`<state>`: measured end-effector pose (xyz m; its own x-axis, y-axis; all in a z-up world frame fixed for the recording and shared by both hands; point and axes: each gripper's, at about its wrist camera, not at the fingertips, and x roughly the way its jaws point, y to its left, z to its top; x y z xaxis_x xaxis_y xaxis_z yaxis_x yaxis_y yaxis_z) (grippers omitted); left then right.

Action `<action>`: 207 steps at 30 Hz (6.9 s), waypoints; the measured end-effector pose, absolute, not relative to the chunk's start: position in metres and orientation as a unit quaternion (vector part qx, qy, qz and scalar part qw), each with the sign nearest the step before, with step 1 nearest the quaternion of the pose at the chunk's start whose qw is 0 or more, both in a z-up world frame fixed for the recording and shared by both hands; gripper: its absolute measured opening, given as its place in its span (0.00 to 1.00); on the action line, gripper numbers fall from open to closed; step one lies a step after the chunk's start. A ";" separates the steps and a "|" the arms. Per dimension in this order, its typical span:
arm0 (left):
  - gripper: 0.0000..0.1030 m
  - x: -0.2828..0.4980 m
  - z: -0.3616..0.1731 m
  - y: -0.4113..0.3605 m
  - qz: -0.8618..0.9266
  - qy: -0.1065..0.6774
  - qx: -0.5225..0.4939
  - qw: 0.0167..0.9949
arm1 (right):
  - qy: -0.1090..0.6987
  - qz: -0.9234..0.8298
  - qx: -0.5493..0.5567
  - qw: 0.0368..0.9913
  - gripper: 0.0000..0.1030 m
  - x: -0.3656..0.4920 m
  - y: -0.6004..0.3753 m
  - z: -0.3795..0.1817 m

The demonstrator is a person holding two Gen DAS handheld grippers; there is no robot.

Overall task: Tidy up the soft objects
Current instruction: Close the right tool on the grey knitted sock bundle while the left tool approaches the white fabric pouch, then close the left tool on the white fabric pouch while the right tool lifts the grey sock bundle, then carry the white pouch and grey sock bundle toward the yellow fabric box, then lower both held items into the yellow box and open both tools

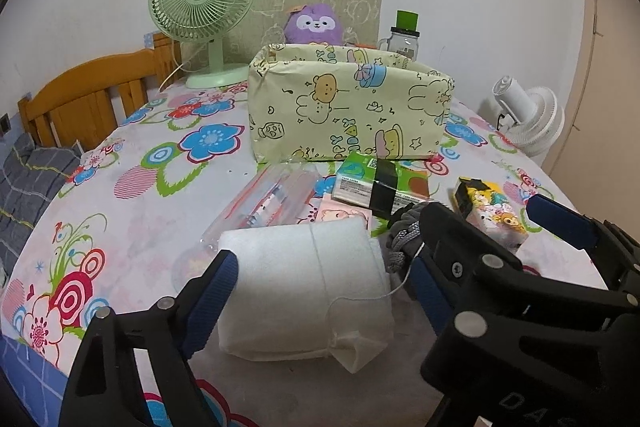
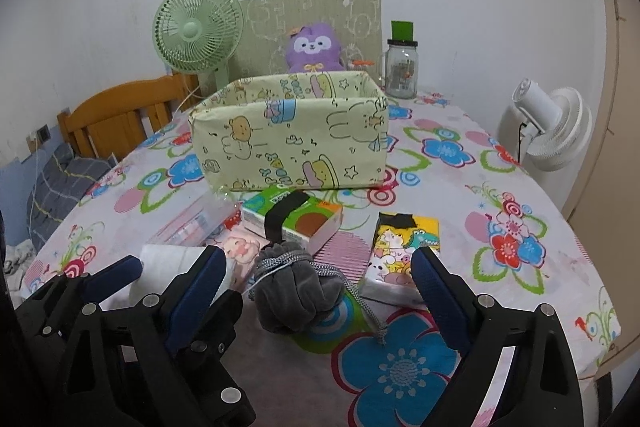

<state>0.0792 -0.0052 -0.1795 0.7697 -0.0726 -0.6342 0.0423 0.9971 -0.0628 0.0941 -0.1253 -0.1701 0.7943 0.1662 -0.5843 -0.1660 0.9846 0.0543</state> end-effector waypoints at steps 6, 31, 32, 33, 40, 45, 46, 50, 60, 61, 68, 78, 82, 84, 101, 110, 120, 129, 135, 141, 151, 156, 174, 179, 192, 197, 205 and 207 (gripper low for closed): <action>0.71 0.080 -0.186 -0.006 -0.012 0.337 -0.007 0.941 | 0.328 0.093 -0.005 0.940 0.89 0.103 -0.121 -0.183; 0.82 0.087 -0.198 0.003 0.011 0.353 -0.022 0.935 | 0.350 0.110 -0.034 0.930 0.57 0.114 -0.102 -0.191; 0.80 0.087 -0.198 0.004 0.008 0.354 -0.024 0.935 | 0.351 0.113 -0.033 0.929 0.57 0.114 -0.102 -0.191; 0.76 0.087 -0.198 0.004 0.006 0.355 -0.025 0.935 | 0.354 0.118 -0.030 0.927 0.57 0.115 -0.102 -0.192; 0.68 0.086 -0.197 0.003 -0.005 0.354 -0.019 0.935 | 0.368 0.124 -0.019 0.921 0.51 0.118 -0.097 -0.195; 0.55 0.084 -0.193 0.004 -0.011 0.356 -0.024 0.934 | 0.369 0.136 -0.016 0.919 0.40 0.116 -0.095 -0.192; 0.54 0.083 -0.193 0.003 -0.011 0.356 -0.023 0.934 | 0.369 0.136 -0.016 0.919 0.38 0.115 -0.095 -0.192; 0.46 0.079 -0.190 0.000 -0.020 0.356 -0.026 0.934 | 0.369 0.136 -0.012 0.919 0.36 0.111 -0.098 -0.189; 0.45 0.068 -0.174 -0.010 -0.020 0.337 -0.018 0.941 | 0.352 0.126 -0.003 0.928 0.35 0.097 -0.109 -0.173; 0.45 0.067 -0.171 -0.011 -0.021 0.334 -0.018 0.942 | 0.351 0.125 -0.003 0.928 0.35 0.096 -0.110 -0.171; 0.44 0.064 -0.151 -0.017 -0.020 0.323 -0.016 0.946 | 0.335 0.115 0.005 0.935 0.35 0.089 -0.117 -0.149; 0.44 0.058 -0.116 -0.024 -0.028 0.299 -0.013 0.954 | 0.307 0.102 0.014 0.946 0.35 0.079 -0.127 -0.113; 0.44 0.057 -0.101 -0.026 -0.028 0.289 -0.009 0.957 | 0.297 0.095 0.015 0.950 0.35 0.076 -0.130 -0.100; 0.44 0.057 -0.095 -0.027 -0.029 0.286 -0.008 0.958 | 0.293 0.091 0.016 0.952 0.35 0.074 -0.131 -0.092; 0.44 0.062 -0.049 -0.031 -0.035 0.252 -0.001 0.967 | 0.255 0.081 0.015 0.963 0.36 0.076 -0.138 -0.044; 0.44 0.074 -0.034 -0.028 -0.035 0.243 0.001 0.969 | 0.246 0.087 0.013 0.965 0.36 0.089 -0.134 -0.028; 0.44 0.102 -0.028 -0.027 -0.046 0.248 -0.004 0.968 | 0.248 0.089 0.019 0.965 0.36 0.119 -0.131 -0.022; 0.44 0.135 -0.028 -0.026 -0.036 0.252 -0.007 0.967 | 0.250 0.090 0.018 0.964 0.36 0.154 -0.130 -0.023; 0.44 0.156 -0.031 -0.027 -0.034 0.256 -0.003 0.966 | 0.256 0.088 0.019 0.962 0.36 0.178 -0.132 -0.026; 0.44 0.178 -0.038 -0.025 -0.033 0.269 -0.005 0.962 | 0.267 0.089 0.019 0.959 0.36 0.202 -0.132 -0.033; 0.44 0.219 -0.055 -0.022 -0.035 0.290 -0.011 0.956 | 0.291 0.089 0.022 0.952 0.36 0.243 -0.128 -0.050; 0.44 0.237 -0.064 -0.017 -0.034 0.300 -0.017 0.953 | 0.299 0.091 0.018 0.950 0.35 0.264 -0.122 -0.060; 0.78 0.282 -0.103 -0.009 -0.039 0.346 -0.030 0.937 | 0.337 0.098 0.019 0.936 0.35 0.315 -0.111 -0.100; 0.85 0.291 -0.112 -0.006 -0.029 0.364 -0.031 0.931 | 0.347 0.106 0.017 0.932 0.36 0.324 -0.108 -0.110; 0.89 0.297 -0.122 -0.006 -0.029 0.377 -0.022 0.925 | 0.346 0.118 0.002 0.931 0.76 0.330 -0.104 -0.117; 0.90 0.297 -0.120 -0.005 -0.030 0.381 -0.025 0.924 | 0.348 0.116 0.001 0.930 0.80 0.329 -0.104 -0.115; 0.93 0.284 -0.105 -0.009 -0.026 0.363 -0.015 0.931 | 0.337 0.111 0.008 0.935 0.85 0.315 -0.110 -0.101; 0.94 0.279 -0.101 -0.011 -0.026 0.358 -0.013 0.933 | 0.335 0.107 0.010 0.936 0.87 0.311 -0.112 -0.098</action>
